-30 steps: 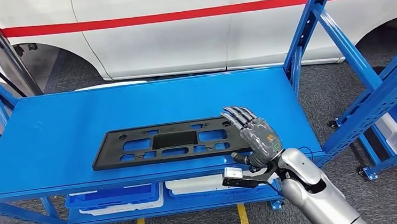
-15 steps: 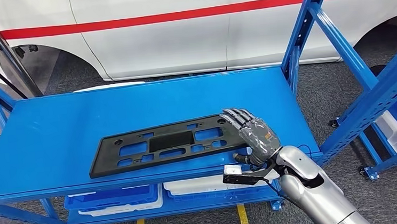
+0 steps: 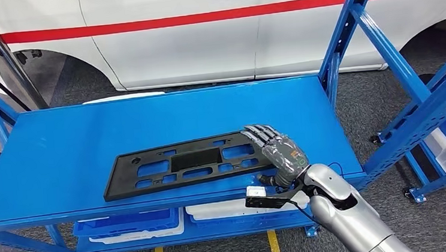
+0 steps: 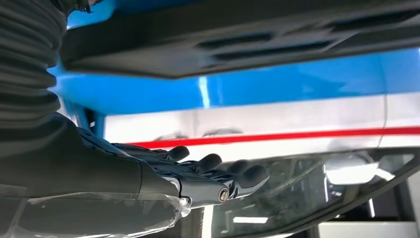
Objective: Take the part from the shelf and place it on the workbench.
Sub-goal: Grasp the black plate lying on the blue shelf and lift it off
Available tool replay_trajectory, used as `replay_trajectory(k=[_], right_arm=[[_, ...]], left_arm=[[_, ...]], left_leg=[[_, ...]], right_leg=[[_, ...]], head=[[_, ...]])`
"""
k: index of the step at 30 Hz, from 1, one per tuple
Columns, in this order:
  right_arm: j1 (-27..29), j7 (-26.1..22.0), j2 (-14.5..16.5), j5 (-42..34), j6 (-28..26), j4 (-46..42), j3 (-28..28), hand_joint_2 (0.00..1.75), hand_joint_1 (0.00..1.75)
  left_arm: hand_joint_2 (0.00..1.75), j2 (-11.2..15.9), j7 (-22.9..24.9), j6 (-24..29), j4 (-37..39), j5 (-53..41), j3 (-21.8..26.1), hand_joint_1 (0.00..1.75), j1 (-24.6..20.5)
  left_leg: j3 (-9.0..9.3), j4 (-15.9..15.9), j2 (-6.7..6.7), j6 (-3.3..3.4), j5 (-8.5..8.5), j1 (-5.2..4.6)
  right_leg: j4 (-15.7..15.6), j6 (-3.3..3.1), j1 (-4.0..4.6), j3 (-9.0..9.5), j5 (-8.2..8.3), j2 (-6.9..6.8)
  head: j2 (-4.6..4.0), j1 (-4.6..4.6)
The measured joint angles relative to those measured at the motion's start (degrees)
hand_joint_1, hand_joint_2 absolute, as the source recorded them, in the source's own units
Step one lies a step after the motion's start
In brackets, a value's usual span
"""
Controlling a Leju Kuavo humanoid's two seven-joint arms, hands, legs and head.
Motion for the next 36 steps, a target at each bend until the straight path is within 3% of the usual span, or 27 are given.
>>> replay_trajectory(k=[2, 5, 6, 7, 8, 10, 12, 15, 17, 20, 22, 23, 24, 25, 27, 29, 32, 34, 36], right_arm=[[-0.24, -0.07, 0.1, -0.04, 0.29, 0.43, 0.29, 1.75, 0.0], [-0.72, -0.16, 0.35, -0.09, 0.81, 1.38, 1.1, 1.75, 0.0], [-0.76, -0.18, 0.52, -0.1, 1.04, 1.79, 1.44, 1.75, 0.0], [-0.82, -0.2, 0.73, -0.1, 1.22, 2.2, 1.78, 1.75, 0.0], [-0.99, -0.21, 0.96, -0.1, 1.37, 2.63, 2.11, 1.75, 0.0], [-1.7, -0.21, 1.5, -0.1, 1.55, 3.37, 2.68, 1.75, 0.0], [-2.62, -0.2, 2.1, -0.11, 1.8, 4.1, 3.19, 1.75, 0.0], [-3.2, -0.19, 2.84, -0.14, 2.2, 5.34, 3.87, 1.75, 0.0], [-3.72, -0.18, 3.36, -0.02, 2.08, 6.37, 4.19, 1.75, 0.0], [-4.84, -0.08, 4.22, 0.82, 1.03, 8.42, 4.74, 1.75, 0.0], [-5.17, -0.03, 4.71, 1.53, -0.08, 9.95, 5.14, 1.75, 0.0], [-5.32, -0.03, 4.98, 1.78, -0.73, 10.7, 5.25, 1.75, 0.0], [-5.53, -0.03, 5.29, 1.94, -1.37, 11.33, 5.29, 1.75, 0.0], [-5.78, -0.04, 5.58, 2.03, -1.97, 11.87, 5.32, 1.75, 0.0], [-6.33, -0.03, 6.07, 2.16, -2.93, 12.77, 5.33, 1.75, 0.0], [-6.61, -0.02, 6.41, 2.4, -3.66, 13.56, 5.33, 1.75, 0.0], [-6.8, 0.06, 6.79, 2.94, -4.81, 14.53, 5.32, 1.75, 0.0], [-6.94, 0.12, 6.9, 3.28, -5.69, 15.18, 5.31, 1.75, 0.0], [-6.87, 0.19, 7.06, 3.83, -6.54, 15.96, 5.31, 1.75, 0.0]], left_arm=[[0.0, 0.0, 0.02, -0.04, 0.0, -0.15, 0.0, 0.0, -0.08], [0.0, -0.03, 0.07, -0.21, 0.0, -0.54, 0.0, 0.0, -0.18], [0.0, -0.04, 0.11, -0.25, 0.0, -0.69, -0.01, 0.0, -0.17], [0.0, -0.06, 0.16, -0.28, 0.0, -0.83, -0.01, 0.0, -0.17], [0.0, -0.08, 0.22, -0.31, 0.0, -0.98, -0.01, 0.0, -0.17], [0.0, -0.13, 0.32, -0.34, -0.01, -1.2, 0.0, 0.0, -0.19], [0.0, -0.2, 0.44, -0.35, -0.01, -1.3, 0.0, 0.0, -0.25], [0.0, -0.23, 0.63, -0.36, 0.0, -1.42, 0.0, 0.0, -0.29], [0.0, -0.24, 0.71, -0.37, 0.0, -1.6, 0.0, 0.0, -0.33], [0.0, -0.24, 0.8, -0.4, -0.01, -1.97, 0.0, 0.0, -0.43], [0.0, -0.24, 0.92, -0.42, -0.01, -2.11, 0.0, 0.0, -0.32], [0.0, -0.24, 0.96, -0.42, -0.01, -2.17, 0.0, 0.0, -0.29], [0.0, -0.23, 0.99, -0.42, -0.01, -2.23, 0.0, 0.0, -0.3], [0.0, -0.22, 1.01, -0.42, 0.0, -2.29, 0.0, 0.0, -0.36], [0.0, -0.22, 1.05, -0.42, 0.0, -2.38, 0.0, 0.0, -0.56], [0.0, -0.22, 1.12, -0.42, 0.0, -2.47, 0.0, 0.0, -0.62], [0.0, -0.24, 1.23, -0.42, 0.0, -2.69, 0.0, 0.0, -0.61], [0.0, -0.28, 1.23, -0.42, -0.01, -2.89, 0.0, 0.0, -0.7], [0.0, -0.33, 1.24, -0.43, -0.01, -2.99, -0.01, 0.0, -0.71]], left_leg=[[0.33, -0.69, 0.02, 0.75, 0.41, 0.26], [0.48, -0.94, 0.13, 1.34, 0.5, 0.27], [0.47, -0.87, 0.14, 1.39, 0.45, 0.24], [0.46, -0.77, 0.11, 1.41, 0.38, 0.24], [0.46, -0.6, 0.06, 1.35, 0.28, 0.25], [0.45, -0.07, -0.02, 1.06, -0.11, 0.27], [0.17, 0.61, -0.01, 0.53, -0.52, 0.06], [-0.09, 0.76, 0.03, -0.15, -0.59, -0.1], [-0.58, 2.04, 0.06, -0.73, -1.61, 0.01], [-4.72, 10.96, 0.11, -1.67, -6.15, 0.33], [-7.27, 16.0, 0.12, -1.88, -7.36, 0.46], [-7.19, 15.63, 0.12, -1.81, -6.41, 0.47], [-6.05, 13.12, 0.12, -1.64, -4.58, 0.46], [-4.24, 9.28, 0.11, -1.34, -2.46, 0.43], [-1.07, 2.6, 0.1, -0.67, -0.17, 0.14], [-0.21, 0.55, 0.02, -0.25, -0.15, -0.18], [0.13, -0.42, 0.03, 0.55, 0.48, 0.11], [0.36, -0.95, 0.12, 1.1, 0.83, 0.3], [0.26, -0.89, 0.13, 1.33, 0.83, 0.24]], right_leg=[[1.62, 0.49, -0.01, -0.69, -1.26, 0.0], [11.1, 0.8, -0.05, -5.14, -6.1, 0.01], [13.98, 0.89, -0.08, -6.57, -6.93, 0.0], [15.23, 0.94, -0.11, -7.26, -6.77, 0.0], [14.27, 0.93, -0.14, -6.89, -5.5, -0.01], [7.6, 0.74, -0.19, -3.78, -1.75, -0.02], [2.05, 0.36, -0.06, -1.21, -0.04, 0.0], [0.95, -0.36, 0.07, -0.84, -0.07, 0.09], [0.65, -0.95, -0.11, -0.69, 0.12, 0.07], [0.47, -1.5, -0.24, -0.55, 0.19, -0.02], [0.51, -1.58, -0.17, -0.53, 0.15, -0.05], [0.52, -1.59, -0.14, -0.49, 0.14, -0.04], [0.53, -1.59, -0.11, -0.41, 0.13, 0.01], [0.52, -1.57, -0.09, -0.31, 0.11, 0.06], [0.53, -1.29, 0.08, -0.32, 0.11, 0.12], [0.4, -0.7, 0.12, -0.44, 0.23, 0.11], [0.97, 0.26, 0.06, -0.65, -0.34, 0.04], [5.52, 0.6, 0.02, -2.69, -3.15, 0.02], [12.74, 0.81, 0.0, -6.14, -6.36, 0.03]], head=[[0.0, 0.03], [0.0, 0.07], [0.0, 0.07], [0.0, 0.07], [0.0, 0.07], [0.0, 0.08], [0.0, 0.04], [0.0, 0.0], [-0.01, -0.01], [-0.01, -0.05], [0.0, -0.05], [0.0, -0.04], [0.0, -0.05], [0.0, -0.04], [0.0, -0.04], [0.0, -0.04], [0.0, -0.01], [0.0, 0.03], [0.0, 0.03]])
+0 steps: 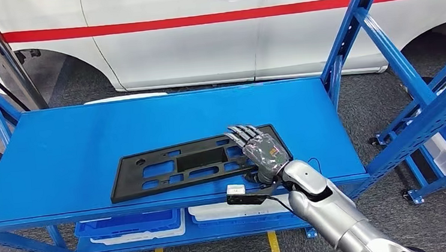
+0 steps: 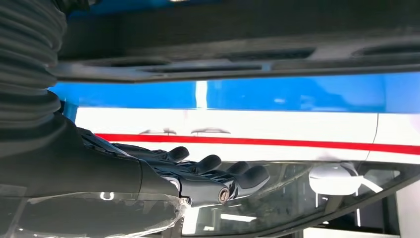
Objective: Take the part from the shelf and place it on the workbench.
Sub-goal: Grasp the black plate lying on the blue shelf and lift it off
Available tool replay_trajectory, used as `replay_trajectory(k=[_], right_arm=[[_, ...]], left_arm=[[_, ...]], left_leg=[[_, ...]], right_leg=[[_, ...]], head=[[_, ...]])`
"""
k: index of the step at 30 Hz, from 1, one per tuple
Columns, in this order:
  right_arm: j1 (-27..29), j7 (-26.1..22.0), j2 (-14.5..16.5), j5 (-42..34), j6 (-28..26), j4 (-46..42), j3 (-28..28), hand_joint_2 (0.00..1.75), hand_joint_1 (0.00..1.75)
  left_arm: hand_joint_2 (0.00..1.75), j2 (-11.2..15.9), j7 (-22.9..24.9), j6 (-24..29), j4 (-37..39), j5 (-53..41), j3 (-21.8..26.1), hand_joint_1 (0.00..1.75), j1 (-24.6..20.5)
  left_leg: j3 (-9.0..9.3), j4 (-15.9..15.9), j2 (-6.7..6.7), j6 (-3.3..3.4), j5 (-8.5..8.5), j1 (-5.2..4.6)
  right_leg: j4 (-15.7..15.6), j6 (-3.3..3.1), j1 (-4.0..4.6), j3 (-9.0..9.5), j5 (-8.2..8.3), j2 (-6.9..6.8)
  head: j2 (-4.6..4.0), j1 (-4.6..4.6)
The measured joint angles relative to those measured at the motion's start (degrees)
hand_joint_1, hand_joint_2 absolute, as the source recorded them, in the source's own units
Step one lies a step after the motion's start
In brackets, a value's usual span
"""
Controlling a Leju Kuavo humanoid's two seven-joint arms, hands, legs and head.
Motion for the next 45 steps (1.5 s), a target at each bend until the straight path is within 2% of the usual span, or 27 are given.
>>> replay_trajectory(k=[1, 2, 4, 6, 7, 11, 13, 15, 16, 17, 18, 20, 22, 25, 27, 28, 30, 31, 32, 33, 36, 38, 40, 41, 43, 44, 45], right_arm=[[0.09, 0.07, 0.08, 0.34, -0.43, 0.4, 0.0, 1.75, 0.0], [0.15, 0.16, 0.15, 0.71, -0.89, 0.75, 0.0, 1.75, 0.0], [0.09, 0.5, 0.29, 1.49, -1.95, 1.3, 0.0, 1.75, 0.0], [-0.06, 1.03, 0.61, 2.66, -3.33, 1.79, 0.0, 1.75, 0.0], [-0.1, 1.33, 0.78, 3.41, -4.13, 2.06, 0.0, 1.75, 0.0], [-0.16, 3.05, 1.26, 7.26, -7.4, 3.31, 0.0, 1.75, 0.0], [-0.21, 3.83, 1.55, 9.1, -8.81, 4.06, 0.01, 1.75, 0.0], [-0.19, 4.6, 1.75, 10.92, -10.49, 4.96, 0.02, 1.75, 0.0], [-0.16, 5.13, 1.82, 11.96, -11.54, 5.43, 0.02, 1.75, 0.0], [-0.14, 5.78, 1.87, 13.19, -12.76, 5.89, 0.02, 1.75, 0.0], [-0.13, 6.42, 1.92, 14.37, -13.94, 6.3, 0.02, 1.75, 0.0], [-0.13, 7.27, 2.05, 16.13, -15.78, 7.02, 0.02, 1.75, 0.0], [-0.13, 7.75, 2.14, 17.11, -17.03, 7.58, 0.02, 1.75, 0.0], [0.0, 8.32, 2.28, 18.81, -19.68, 8.39, 0.0, 1.75, 0.0], [0.15, 8.54, 2.35, 19.65, -21.16, 8.86, -0.02, 1.75, 0.0], [0.24, 8.63, 2.36, 19.94, -21.61, 9.1, -0.02, 1.75, 0.0], [0.59, 8.91, 2.36, 20.64, -22.39, 9.73, -0.03, 1.75, 0.0], [0.78, 9.06, 2.37, 21.05, -22.89, 10.09, -0.06, 1.75, 0.0], [0.93, 9.16, 2.41, 21.44, -23.39, 10.42, -0.15, 1.75, 0.0], [0.98, 9.22, 2.46, 21.69, -23.86, 10.7, -0.31, 1.75, 0.0], [0.97, 9.09, 2.8, 22.02, -24.41, 11.18, -1.29, 1.75, 0.0], [1.0, 8.85, 3.13, 22.09, -24.56, 11.38, -2.2, 1.75, 0.26], [1.04, 8.72, 3.38, 21.99, -24.69, 11.69, -3.21, 1.75, 0.58], [1.06, 8.69, 3.48, 21.91, -24.72, 11.9, -3.75, 1.75, 0.66], [1.08, 8.69, 3.57, 21.73, -24.75, 12.39, -4.64, 1.75, 0.66], [1.15, 8.68, 3.6, 21.68, -24.75, 12.64, -5.0, 1.75, 0.66], [1.28, 8.66, 3.6, 21.64, -24.75, 12.92, -5.29, 1.75, 0.9]], left_arm=[[0.0, -0.02, 0.01, -0.01, 0.01, -0.01, 0.0, 0.0, 0.04], [0.0, -0.04, 0.01, -0.01, 0.01, -0.01, 0.0, 0.0, 0.07], [0.0, -0.09, 0.02, -0.01, 0.01, -0.02, 0.0, 0.0, 0.08], [0.0, -0.13, 0.07, 0.01, 0.01, -0.05, 0.0, 0.0, 0.04], [0.0, -0.13, 0.11, 0.02, 0.01, -0.05, 0.01, 0.0, 0.02], [0.0, -0.12, 0.22, 0.07, 0.01, -0.08, 0.01, 0.0, 0.0], [0.0, -0.11, 0.26, 0.1, 0.01, -0.09, 0.01, 0.0, -0.03], [0.0, -0.11, 0.31, 0.1, 0.01, -0.1, 0.01, 0.0, 0.05], [0.0, -0.11, 0.33, 0.1, 0.01, -0.13, 0.01, 0.0, 0.12], [0.0, -0.11, 0.36, 0.1, 0.01, -0.17, 0.01, 0.0, 0.18], [0.0, -0.11, 0.4, 0.1, 0.01, -0.22, 0.01, 0.0, 0.2], [0.0, -0.11, 0.49, 0.12, 0.01, -0.32, 0.01, 0.0, 0.13], [0.0, -0.12, 0.53, 0.16, 0.01, -0.39, 0.01, 0.0, -0.01], [0.0, -0.13, 0.68, 0.19, 0.01, -0.62, 0.01, 0.0, -0.03], [0.0, -0.14, 0.73, 0.2, 0.01, -0.78, 0.01, 0.0, -0.11], [0.0, -0.16, 0.75, 0.21, 0.01, -0.82, 0.01, 0.0, -0.16], [0.0, -0.2, 0.81, 0.25, 0.01, -0.9, 0.0, 0.0, -0.16], [0.0, -0.21, 0.84, 0.27, 0.01, -0.92, 0.0, 0.0, -0.13], [0.0, -0.22, 0.86, 0.31, 0.01, -0.94, 0.0, 0.0, -0.09], [0.0, -0.23, 0.86, 0.33, 0.01, -0.95, 0.0, 0.0, -0.07], [0.0, -0.28, 0.87, 0.38, 0.01, -0.95, 0.01, 0.0, -0.1], [0.0, -0.29, 0.87, 0.42, 0.01, -0.93, 0.01, 0.0, -0.11], [0.0, -0.31, 0.89, 0.48, 0.01, -0.88, 0.01, 0.0, -0.11], [0.0, -0.32, 0.89, 0.52, 0.01, -0.85, 0.01, 0.0, -0.1], [0.0, -0.33, 0.87, 0.66, 0.01, -0.78, 0.01, 0.0, -0.09], [0.0, -0.33, 0.87, 0.72, 0.01, -0.74, 0.01, 0.0, -0.05], [0.0, -0.33, 0.87, 0.78, 0.01, -0.71, 0.01, 0.0, 0.02]], left_leg=[[-0.04, 0.08, -0.01, 0.02, -0.04, -0.02], [-0.06, 0.21, -0.04, 0.01, -0.09, -0.02], [-0.07, 0.67, -0.1, -0.17, -0.39, 0.0], [-0.26, 1.27, -0.13, -0.64, -0.8, -0.21], [-0.36, 1.45, -0.11, -0.91, -0.92, -0.32], [-0.68, 2.12, -0.06, -2.0, -1.52, -0.23], [-2.46, 6.24, -0.03, -2.64, -4.12, -0.01], [-5.86, 13.63, -0.01, -3.18, -7.51, 0.22], [-7.17, 16.4, -0.01, -3.34, -8.33, 0.32], [-7.63, 17.32, -0.01, -3.41, -8.08, 0.38], [-6.92, 15.8, 0.0, -3.36, -6.72, 0.42], [-3.13, 7.97, -0.01, -2.98, -2.9, 0.42], [-0.25, 1.97, -0.05, -2.42, -1.06, 0.19], [0.26, 0.66, -0.1, -1.56, -0.81, 0.03], [0.52, -0.08, -0.02, -0.82, -0.31, 0.25], [0.61, -0.37, 0.04, -0.5, -0.1, 0.37], [0.53, -0.41, 0.1, -0.19, -0.06, 0.26], [0.51, -0.37, 0.1, -0.16, -0.08, 0.23], [0.51, -0.32, 0.09, -0.15, -0.11, 0.21], [0.54, -0.21, 0.06, -0.19, -0.18, 0.23], [0.47, 0.67, -0.06, -0.69, -0.75, 0.16], [0.24, 1.17, -0.12, -1.25, -1.07, -0.04], [0.2, 1.14, -0.13, -1.82, -1.08, -0.05], [0.13, 1.36, -0.11, -2.14, -1.3, 0.03], [-1.14, 4.32, -0.06, -2.77, -3.39, 0.22], [-2.56, 7.51, -0.02, -3.05, -5.21, 0.35], [-4.34, 11.43, 0.0, -3.28, -7.12, 0.44]], right_leg=[[2.26, 0.08, -0.02, -1.13, -0.44, -0.01], [2.48, 0.11, -0.03, -1.29, 0.21, -0.01], [-3.34, -0.04, -0.05, 1.49, 3.88, -0.02], [-10.0, -0.43, 0.12, 4.75, 6.21, -0.02], [-11.67, -0.65, 0.21, 5.52, 6.49, 0.01], [-12.4, -1.88, 0.17, 5.76, 6.67, 0.05], [-12.73, -2.4, -0.08, 5.94, 6.86, -0.04], [-12.75, -2.56, -0.08, 5.91, 6.88, -0.08], [-12.74, -2.57, -0.06, 5.9, 6.87, -0.1], [-12.73, -2.56, -0.06, 5.92, 6.87, -0.11], [-12.72, -2.55, -0.06, 5.97, 6.86, -0.09], [-12.72, -2.44, -0.04, 6.12, 6.83, -0.04], [-12.72, -1.98, 0.1, 6.09, 6.87, 0.03], [-12.98, -0.9, 0.11, 6.03, 7.02, 0.06], [-11.7, -0.32, 0.08, 5.47, 5.97, 0.03], [-9.55, -0.12, 0.07, 4.47, 4.6, 0.01], [-2.39, 0.16, -0.01, 1.14, 1.03, 0.01], [0.85, 0.29, -0.03, -0.41, -0.08, 0.01], [2.48, 0.38, -0.07, -1.21, -0.17, 0.0], [1.84, 0.41, -0.11, -0.9, 0.86, 0.0], [-8.61, 0.08, -0.12, 4.23, 5.82, -0.02], [-12.22, -0.48, 0.03, 5.95, 6.5, 0.03], [-12.38, -1.16, 0.14, 5.98, 6.55, 0.07], [-12.55, -1.52, 0.1, 6.05, 6.68, 0.04], [-12.91, -2.2, -0.16, 6.14, 6.95, -0.07], [-12.95, -2.38, -0.21, 6.1, 7.01, -0.11], [-12.94, -2.48, -0.21, 6.01, 7.03, -0.12]], head=[[0.0, 0.01], [0.0, 0.0], [0.0, 0.01], [0.0, -0.01], [0.0, -0.02], [0.0, -0.05], [0.0, -0.13], [0.0, -0.19], [0.0, -0.19], [0.0, -0.19], [0.0, -0.19], [0.0, -0.18], [0.0, -0.17], [0.0, -0.15], [0.0, -0.1], [0.0, -0.07], [0.0, -0.04], [0.0, -0.05], [0.0, -0.05], [0.0, -0.04], [0.0, -0.04], [0.0, -0.09], [0.0, -0.12], [0.0, -0.11], [0.0, -0.15], [0.0, -0.17], [0.0, -0.19]])
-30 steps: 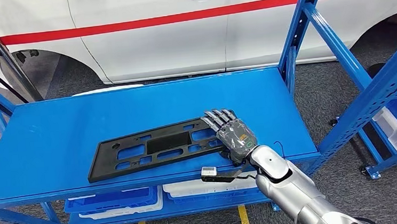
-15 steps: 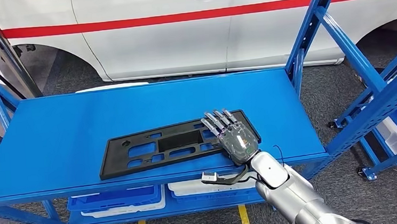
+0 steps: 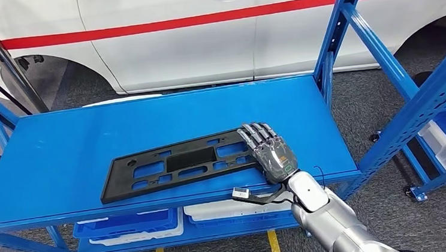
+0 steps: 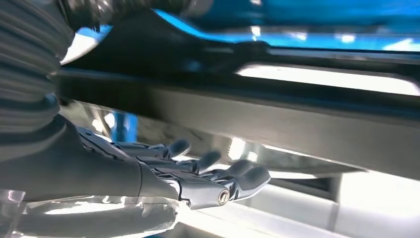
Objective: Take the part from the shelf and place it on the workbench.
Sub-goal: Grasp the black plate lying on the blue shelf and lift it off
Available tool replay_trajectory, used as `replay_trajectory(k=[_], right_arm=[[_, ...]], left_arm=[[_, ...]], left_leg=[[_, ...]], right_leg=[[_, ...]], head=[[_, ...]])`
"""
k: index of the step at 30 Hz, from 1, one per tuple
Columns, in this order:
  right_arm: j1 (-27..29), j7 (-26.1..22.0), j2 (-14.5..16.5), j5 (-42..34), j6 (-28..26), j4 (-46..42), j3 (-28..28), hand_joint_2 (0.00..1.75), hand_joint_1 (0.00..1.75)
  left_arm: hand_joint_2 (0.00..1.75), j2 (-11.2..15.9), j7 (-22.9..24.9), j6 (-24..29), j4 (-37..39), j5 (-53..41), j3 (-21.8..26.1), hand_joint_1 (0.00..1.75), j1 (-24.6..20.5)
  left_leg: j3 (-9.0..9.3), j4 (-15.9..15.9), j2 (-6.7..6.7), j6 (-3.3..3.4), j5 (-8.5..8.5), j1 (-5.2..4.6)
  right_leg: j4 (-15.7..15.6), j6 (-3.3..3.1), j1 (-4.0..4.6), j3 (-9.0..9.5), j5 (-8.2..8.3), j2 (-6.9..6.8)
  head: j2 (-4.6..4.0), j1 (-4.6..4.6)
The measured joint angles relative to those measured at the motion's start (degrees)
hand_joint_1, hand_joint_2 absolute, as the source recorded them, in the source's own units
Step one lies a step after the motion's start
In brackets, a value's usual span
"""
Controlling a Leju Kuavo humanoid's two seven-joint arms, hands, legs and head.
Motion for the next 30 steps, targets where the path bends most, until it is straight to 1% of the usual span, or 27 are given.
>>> replay_trajectory(k=[1, 2, 3, 4, 5, 6, 7, 8, 9, 11, 12, 13, 14, 15, 16, 17, 18, 19, 20, 21, 22, 23, 25, 27, 28, 29, 30], right_arm=[[0.18, -0.04, 0.01, -0.01, 0.0, 0.27, -0.23, 1.75, 1.16], [0.35, -0.09, 0.01, -0.02, 0.0, 0.5, -0.42, 1.75, 1.43], [0.47, -0.12, 0.01, -0.02, 0.0, 0.71, -0.55, 1.75, 1.7], [0.54, -0.14, 0.01, -0.07, -0.01, 0.87, -0.68, 1.75, 1.74], [0.55, -0.14, 0.01, -0.16, -0.01, 1.03, -0.85, 1.75, 1.75], [0.55, -0.14, 0.01, -0.32, -0.02, 1.17, -1.09, 1.75, 1.75], [0.54, -0.22, -0.01, -0.61, -0.02, 1.3, -1.45, 1.75, 1.75], [0.53, -0.37, -0.02, -0.94, -0.02, 1.38, -1.89, 1.75, 1.75], [0.52, -0.61, -0.03, -1.33, 0.02, 1.43, -2.35, 1.75, 1.75], [0.5, -1.36, -0.09, -2.12, 0.29, 1.42, -3.37, 1.75, 1.75], [0.48, -1.78, -0.14, -2.49, 0.54, 1.4, -3.91, 1.75, 1.75], [0.47, -2.16, -0.19, -2.81, 0.85, 1.37, -4.45, 1.75, 1.75], [0.49, -2.48, -0.24, -3.08, 1.16, 1.33, -4.92, 1.75, 1.75], [0.52, -2.71, -0.27, -3.25, 1.41, 1.32, -5.32, 1.75, 1.75], [0.59, -2.87, -0.3, -3.34, 1.62, 1.3, -5.63, 1.75, 1.75], [0.68, -3.03, -0.32, -3.38, 1.75, 1.29, -5.87, 1.75, 1.75], [0.75, -3.22, -0.36, -3.41, 1.83, 1.26, -6.05, 1.75, 1.75], [0.79, -3.43, -0.38, -3.48, 1.87, 1.19, -6.18, 1.75, 1.75], [0.79, -3.63, -0.41, -3.6, 1.88, 1.04, -6.29, 1.75, 1.75], [0.75, -3.79, -0.44, -3.75, 1.89, 0.9, -6.39, 1.75, 1.75], [0.72, -3.88, -0.46, -3.9, 1.89, 0.73, -6.49, 1.75, 1.75], [0.71, -3.94, -0.47, -4.03, 1.9, 0.55, -6.57, 1.75, 1.75], [0.71, -4.03, -0.47, -4.15, 1.9, 0.31, -6.67, 1.75, 1.75], [0.66, -4.08, -0.48, -4.17, 1.89, 0.05, -6.71, 1.75, 1.75], [0.62, -4.09, -0.49, -4.17, 1.89, -0.05, -6.72, 1.75, 1.75], [0.61, -4.09, -0.5, -4.17, 1.89, -0.14, -6.73, 1.75, 1.75], [0.61, -4.08, -0.51, -4.17, 1.9, -0.16, -6.73, 1.75, 1.75]], left_arm=[[0.0, 0.0, 0.0, 0.04, 0.01, 0.02, 0.0, 0.0, 0.09], [0.0, 0.01, 0.0, 0.07, 0.01, 0.04, 0.0, 0.0, 0.2], [0.0, 0.01, 0.0, 0.1, 0.01, 0.05, 0.0, 0.0, 0.27], [0.0, 0.02, 0.0, 0.11, 0.01, 0.08, 0.0, 0.0, 0.31], [0.0, 0.02, -0.01, 0.13, 0.01, 0.14, 0.0, 0.0, 0.3], [0.0, 0.02, -0.01, 0.16, 0.01, 0.26, 0.0, 0.0, 0.26], [0.0, 0.02, -0.03, 0.19, 0.0, 0.4, 0.0, 0.0, 0.22], [0.0, 0.02, -0.05, 0.22, 0.0, 0.53, 0.0, 0.0, 0.24], [0.0, 0.03, -0.08, 0.25, 0.0, 0.63, 0.0, 0.0, 0.3], [0.0, 0.04, -0.14, 0.27, 0.01, 0.72, 0.0, 0.0, 0.43], [0.0, 0.04, -0.16, 0.27, 0.01, 0.73, 0.0, 0.0, 0.43], [0.0, 0.04, -0.2, 0.27, 0.01, 0.74, 0.0, 0.0, 0.4], [0.0, 0.04, -0.22, 0.27, 0.01, 0.74, 0.0, 0.0, 0.39], [0.0, 0.04, -0.23, 0.27, 0.01, 0.74, -0.01, 0.0, 0.39], [0.0, 0.04, -0.24, 0.27, 0.01, 0.74, -0.01, 0.0, 0.43], [0.0, 0.04, -0.24, 0.27, 0.01, 0.74, -0.01, 0.0, 0.48], [0.0, 0.04, -0.25, 0.27, 0.01, 0.74, -0.01, 0.0, 0.51], [0.0, 0.04, -0.26, 0.27, 0.01, 0.74, 0.0, 0.0, 0.52], [0.0, 0.02, -0.28, 0.27, 0.01, 0.74, 0.0, 0.0, 0.51], [0.0, 0.01, -0.3, 0.27, 0.01, 0.74, 0.0, 0.0, 0.49], [0.0, -0.01, -0.32, 0.27, 0.01, 0.74, 0.0, 0.0, 0.48], [0.0, -0.02, -0.33, 0.26, 0.01, 0.74, 0.0, 0.0, 0.47], [0.0, -0.04, -0.36, 0.26, 0.0, 0.74, 0.0, 0.0, 0.45], [0.0, -0.05, -0.38, 0.27, 0.01, 0.74, 0.0, 0.0, 0.43], [0.0, -0.04, -0.38, 0.27, 0.01, 0.74, -0.01, 0.0, 0.4], [0.0, -0.03, -0.39, 0.27, 0.01, 0.74, -0.01, 0.0, 0.39], [0.0, -0.03, -0.39, 0.27, 0.01, 0.74, -0.01, 0.0, 0.41]], left_leg=[[-1.62, 3.53, 0.0, -0.17, -1.33, 0.08], [-2.61, 5.61, 0.01, -0.27, -1.72, 0.12], [-2.59, 5.52, 0.01, -0.27, -0.97, 0.13], [-1.49, 3.16, 0.02, -0.18, 0.76, 0.15], [0.45, -0.98, 0.02, 0.03, 2.95, 0.14], [2.42, -5.03, 0.01, 0.29, 4.51, 0.03], [3.89, -8.16, -0.02, 0.6, 5.55, -0.1], [4.7, -10.0, -0.05, 0.88, 5.91, -0.26], [4.84, -10.37, -0.09, 1.13, 5.74, -0.43], [4.95, -10.85, -0.09, 1.8, 6.09, -0.36], [5.11, -11.19, -0.07, 2.22, 6.32, -0.26], [5.24, -11.53, -0.01, 2.62, 6.54, -0.14], [5.33, -11.72, 0.06, 2.92, 6.67, -0.08], [5.3, -11.75, 0.1, 3.1, 6.68, -0.15], [5.26, -11.7, 0.14, 3.18, 6.65, -0.2], [5.25, -11.63, 0.14, 3.23, 6.61, -0.25], [5.25, -11.51, 0.12, 3.25, 6.55, -0.27], [5.27, -11.33, 0.06, 3.21, 6.45, -0.28], [5.28, -11.09, 0.01, 3.14, 6.28, -0.27], [5.23, -10.82, -0.04, 2.97, 6.08, -0.32], [5.13, -10.5, -0.08, 2.75, 5.87, -0.43], [5.01, -10.3, -0.09, 2.51, 5.75, -0.52], [4.9, -10.24, -0.11, 1.96, 5.76, -0.66], [4.69, -9.75, -0.09, 1.37, 5.23, -0.54], [4.12, -8.37, -0.07, 1.04, 4.23, -0.46], [2.99, -5.8, -0.04, 0.73, 2.67, -0.29], [1.42, -2.27, -0.01, 0.42, 0.81, -0.16]], right_leg=[[0.01, -0.02, 0.02, -0.06, 0.01, 0.0], [0.03, -0.02, 0.03, -0.08, 0.01, 0.02], [0.05, -0.01, 0.04, -0.06, 0.0, 0.05], [0.06, 0.02, 0.03, 0.0, -0.02, 0.09], [0.07, 0.1, 0.04, 0.1, -0.06, 0.13], [0.08, 0.26, 0.13, 0.13, -0.1, 0.16], [0.09, 0.52, 0.2, 0.11, -0.1, 0.18], [0.07, 0.85, 0.25, 0.07, -0.07, 0.19], [-0.01, 1.21, 0.27, 0.04, 0.0, 0.2], [-0.15, 1.94, 0.19, 0.12, 0.02, 0.21], [0.41, 2.2, 0.18, -0.1, -0.5, 0.2], [2.06, 2.38, 0.19, -0.83, -1.63, 0.19], [4.94, 2.49, 0.14, -2.16, -3.31, 0.18], [8.71, 2.55, 0.17, -3.92, -5.2, 0.18], [12.46, 2.63, 0.15, -5.71, -6.69, 0.17], [15.0, 2.69, 0.14, -6.94, -7.28, 0.17], [15.5, 2.7, 0.13, -7.2, -6.78, 0.16], [13.69, 2.63, 0.13, -6.33, -5.25, 0.15], [10.01, 2.49, 0.13, -4.52, -3.14, 0.14], [6.1, 2.27, 0.17, -2.59, -1.66, 0.13], [2.94, 2.05, 0.29, -1.07, -0.63, 0.13], [1.1, 1.85, 0.41, -0.22, -0.27, 0.14], [0.48, 1.45, 0.59, -0.07, -0.3, 0.19], [0.1, 0.8, 0.31, 0.13, -0.06, 0.1], [-0.13, 0.46, 0.15, 0.23, 0.09, 0.04], [-0.29, 0.2, 0.03, 0.28, 0.19, -0.03], [-0.33, 0.06, 0.04, 0.23, 0.22, -0.04]], head=[[0.0, 0.01], [0.0, 0.0], [0.0, 0.01], [0.0, 0.0], [0.0, 0.0], [0.0, 0.01], [0.0, 0.01], [0.0, 0.02], [0.0, 0.03], [0.0, 0.04], [0.0, 0.07], [0.0, 0.09], [0.0, 0.11], [0.0, 0.11], [0.0, 0.11], [0.0, 0.12], [0.0, 0.11], [0.0, 0.13], [0.0, 0.13], [0.0, 0.13], [0.0, 0.11], [0.0, 0.1], [0.0, 0.07], [0.0, 0.04], [0.0, -0.01], [0.0, -0.06], [0.0, -0.11]])
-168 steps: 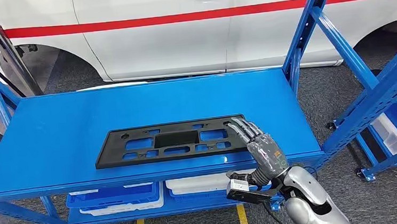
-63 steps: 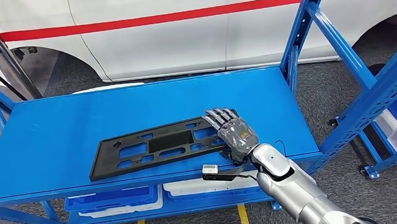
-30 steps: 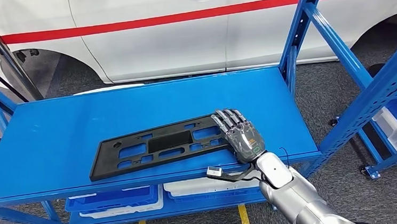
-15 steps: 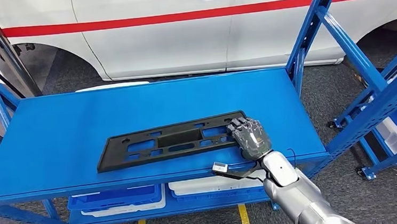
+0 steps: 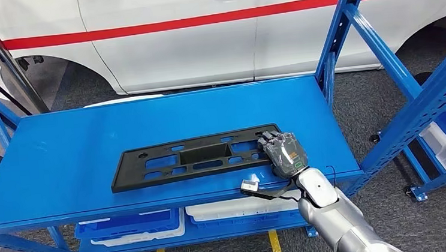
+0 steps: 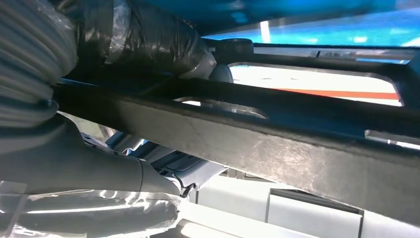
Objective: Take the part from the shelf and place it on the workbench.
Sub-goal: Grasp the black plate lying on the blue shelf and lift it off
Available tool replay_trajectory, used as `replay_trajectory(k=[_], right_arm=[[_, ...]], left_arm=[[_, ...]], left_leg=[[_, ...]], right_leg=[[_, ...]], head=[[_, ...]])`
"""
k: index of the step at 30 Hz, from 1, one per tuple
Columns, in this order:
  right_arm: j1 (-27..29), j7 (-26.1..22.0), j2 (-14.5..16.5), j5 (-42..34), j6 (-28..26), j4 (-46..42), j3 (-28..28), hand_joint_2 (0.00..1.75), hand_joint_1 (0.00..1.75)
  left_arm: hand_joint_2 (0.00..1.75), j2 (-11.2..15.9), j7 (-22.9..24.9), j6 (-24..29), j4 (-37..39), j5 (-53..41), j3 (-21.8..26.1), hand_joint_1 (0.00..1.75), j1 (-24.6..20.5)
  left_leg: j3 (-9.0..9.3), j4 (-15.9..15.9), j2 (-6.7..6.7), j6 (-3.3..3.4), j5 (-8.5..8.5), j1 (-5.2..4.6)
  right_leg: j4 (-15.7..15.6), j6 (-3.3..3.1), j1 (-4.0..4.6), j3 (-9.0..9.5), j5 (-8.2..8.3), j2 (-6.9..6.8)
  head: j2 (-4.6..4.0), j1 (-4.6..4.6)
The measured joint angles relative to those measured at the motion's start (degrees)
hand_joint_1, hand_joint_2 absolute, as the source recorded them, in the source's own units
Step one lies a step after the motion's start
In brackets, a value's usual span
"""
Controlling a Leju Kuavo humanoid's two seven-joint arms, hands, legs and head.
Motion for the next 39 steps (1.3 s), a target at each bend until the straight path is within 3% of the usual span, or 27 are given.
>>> replay_trajectory(k=[2, 3, 4, 7, 9, 12, 13, 15, 17, 18, 19, 20, 21, 23, 28, 30, 32, 33, 34, 35, 37, 39], right_arm=[[0.07, 0.0, 0.0, -0.13, 0.06, -0.01, -0.01, 1.75, 1.75], [0.09, -0.03, -0.01, -0.28, 0.09, -0.01, -0.03, 1.75, 1.75], [0.11, -0.11, -0.03, -0.54, 0.08, -0.05, -0.09, 1.75, 1.75], [0.2, -0.57, -0.12, -1.44, -0.06, -0.67, -0.61, 1.75, 1.75], [0.42, -0.72, -0.31, -1.83, -0.2, -1.71, -1.01, 1.75, 1.75], [1.77, 0.16, -0.93, -1.34, -0.55, -5.92, -1.54, 1.75, 1.75], [2.48, 0.95, -1.22, -0.61, -0.62, -8.32, -1.76, 1.75, 1.75], [4.23, 3.28, -1.83, 1.59, -0.61, -14.23, -2.23, 1.75, 1.75], [6.38, 5.83, -2.29, 3.5, -0.48, -20.44, -2.69, 1.75, 1.75], [7.6, 6.93, -2.47, 4.17, -0.39, -23.51, -2.91, 1.75, 1.75], [8.74, 7.78, -2.59, 4.74, -0.3, -26.46, -3.12, 1.75, 1.75], [9.72, 8.38, -2.68, 5.22, -0.21, -29.16, -3.27, 1.75, 1.75], [10.51, 8.79, -2.77, 5.6, -0.12, -31.68, -3.38, 1.75, 1.75], [11.57, 9.16, -2.92, 5.97, -0.02, -35.5, -3.48, 1.75, 1.75], [13.02, 9.43, -3.28, 6.13, 0.03, -40.19, -3.87, 1.75, 1.75], [13.26, 9.55, -3.33, 6.4, -0.06, -41.09, -3.91, 1.75, 1.75], [13.99, 10.18, -3.34, 7.34, -0.24, -41.94, -3.93, 1.75, 1.75], [14.59, 10.74, -3.34, 8.13, -0.33, -42.5, -3.96, 1.75, 1.75], [15.3, 11.37, -3.34, 9.13, -0.4, -43.21, -3.99, 1.75, 1.75], [16.04, 11.98, -3.34, 10.19, -0.46, -43.97, -4.05, 1.75, 1.75], [17.55, 12.95, -3.34, 12.23, -0.58, -45.67, -4.14, 1.75, 1.75], [19.08, 13.56, -3.32, 13.84, -0.69, -47.38, -4.16, 1.75, 1.75]], left_arm=[[0.0, 0.01, 0.0, 0.0, 0.0, 0.03, 0.01, 0.0, 0.13], [0.0, 0.01, 0.0, 0.0, 0.0, 0.07, 0.01, 0.0, 0.2], [0.0, 0.02, 0.0, 0.01, 0.0, 0.1, 0.01, 0.0, 0.23], [0.0, 0.07, 0.0, 0.08, 0.0, 0.25, 0.01, 0.0, 0.19], [0.0, 0.08, -0.02, 0.15, 0.0, 0.48, 0.01, 0.0, 0.23], [0.0, 0.14, -0.37, 0.37, 0.0, 1.09, 0.01, 0.0, 0.4], [0.0, 0.17, -0.58, 0.5, -0.01, 1.35, 0.01, 0.0, 0.41], [0.0, 0.21, -0.95, 0.81, 0.0, 1.86, 0.01, 0.0, 0.48], [0.0, 0.25, -1.21, 1.14, 0.0, 2.31, 0.01, 0.0, 0.74], [0.0, 0.27, -1.35, 1.3, 0.0, 2.53, 0.01, 0.0, 0.94], [0.0, 0.3, -1.48, 1.44, 0.0, 2.71, 0.01, 0.0, 1.12], [0.0, 0.31, -1.58, 1.57, 0.0, 2.86, 0.01, 0.0, 1.26], [0.0, 0.32, -1.65, 1.69, 0.0, 2.97, 0.01, 0.0, 1.35], [0.0, 0.33, -1.7, 1.86, 0.0, 3.02, 0.01, 0.0, 1.36], [0.0, 0.37, -1.72, 1.96, 0.0, 3.05, 0.01, 0.0, 1.41], [0.0, 0.4, -1.78, 2.01, 0.0, 3.14, 0.01, 0.0, 1.38], [0.0, 0.4, -1.81, 2.07, 0.0, 3.33, 0.01, 0.0, 1.5], [0.0, 0.42, -1.84, 2.1, 0.0, 3.45, 0.01, 0.0, 1.62], [0.0, 0.44, -1.91, 2.1, 0.0, 3.6, 0.01, 0.0, 1.74], [0.0, 0.47, -2.03, 2.08, 0.0, 3.79, 0.01, 0.0, 1.83], [0.0, 0.59, -2.57, 1.95, 0.0, 4.25, 0.01, 0.0, 1.89], [0.0, 0.72, -3.37, 1.74, 0.0, 4.67, 0.02, 0.0, 1.96]], left_leg=[[-3.18, 6.8, 0.01, -0.46, -2.59, 0.29], [-3.75, 7.98, 0.02, -0.59, -2.49, 0.38], [-3.11, 6.69, 0.03, -0.64, -1.18, 0.47], [2.33, -4.63, 0.07, -0.34, 4.04, 0.53], [3.72, -7.97, 0.01, 0.18, 4.63, 0.26], [3.71, -8.56, -0.06, 1.36, 5.13, 0.17], [3.78, -8.88, -0.04, 1.85, 5.36, 0.26], [3.83, -9.22, 0.03, 2.51, 5.59, 0.33], [3.78, -9.13, 0.04, 2.72, 5.5, 0.24], [3.81, -9.04, 0.01, 2.74, 5.4, 0.21], [3.86, -8.9, -0.03, 2.69, 5.25, 0.21], [3.93, -8.7, -0.07, 2.6, 5.04, 0.21], [3.96, -8.42, -0.1, 2.43, 4.75, 0.21], [3.76, -7.78, -0.13, 1.91, 4.24, -0.03], [3.31, -6.75, -0.06, 0.51, 3.21, -0.11], [1.11, -1.77, -0.01, -0.08, 0.28, 0.08], [-2.44, 5.61, 0.0, -0.5, -2.84, 0.23], [-3.55, 7.77, 0.0, -0.6, -3.23, 0.26], [-3.69, 7.82, 0.0, -0.59, -2.5, 0.27], [-2.71, 5.62, 0.01, -0.47, -0.81, 0.26], [1.05, -2.33, 0.01, 0.13, 3.05, 0.15], [3.38, -7.45, -0.02, 0.72, 4.51, -0.15]], right_leg=[[0.03, -0.07, 0.02, -0.11, 0.02, -0.01], [0.06, -0.07, 0.02, -0.13, 0.02, 0.0], [0.11, -0.05, 0.0, -0.1, 0.01, 0.01], [0.35, 0.43, 0.05, -0.08, -0.08, 0.11], [0.37, 1.15, 0.15, -0.31, 0.05, 0.2], [0.38, 2.23, 0.08, -0.59, -0.02, 0.23], [1.4, 2.45, 0.04, -1.06, -0.84, 0.22], [7.0, 2.69, -0.03, -3.57, -4.16, 0.2], [14.26, 2.88, -0.01, -6.95, -7.13, 0.2], [15.96, 2.93, -0.02, -7.79, -7.26, 0.19], [15.49, 2.93, -0.04, -7.63, -6.29, 0.19], [12.91, 2.86, -0.08, -6.44, -4.46, 0.17], [9.01, 2.73, -0.13, -4.68, -2.52, 0.16], [2.8, 2.38, 0.01, -1.78, -0.49, 0.16], [0.9, 0.86, 0.0, -1.0, -0.32, 0.25], [0.58, 0.32, -0.19, -0.77, -0.22, 0.17], [0.57, 0.13, -0.13, -0.75, -0.25, 0.09], [0.58, 0.11, -0.09, -0.72, -0.28, 0.07], [0.58, 0.11, -0.06, -0.69, -0.29, 0.07], [0.59, 0.13, -0.03, -0.61, -0.31, 0.09], [0.59, 0.27, 0.09, -0.46, -0.37, 0.14], [0.62, 0.71, 0.21, -0.52, -0.38, 0.16]], head=[[0.0, -0.01], [0.0, -0.01], [0.0, -0.01], [0.0, 0.01], [0.0, 0.04], [0.0, 0.07], [0.0, 0.08], [0.0, 0.1], [0.0, 0.1], [0.0, 0.1], [0.0, 0.1], [0.0, 0.1], [0.0, 0.11], [0.0, 0.09], [0.0, 0.03], [0.0, 0.0], [0.0, -0.02], [0.0, -0.02], [0.0, -0.01], [0.0, -0.02], [0.0, -0.01], [0.0, -0.01]])
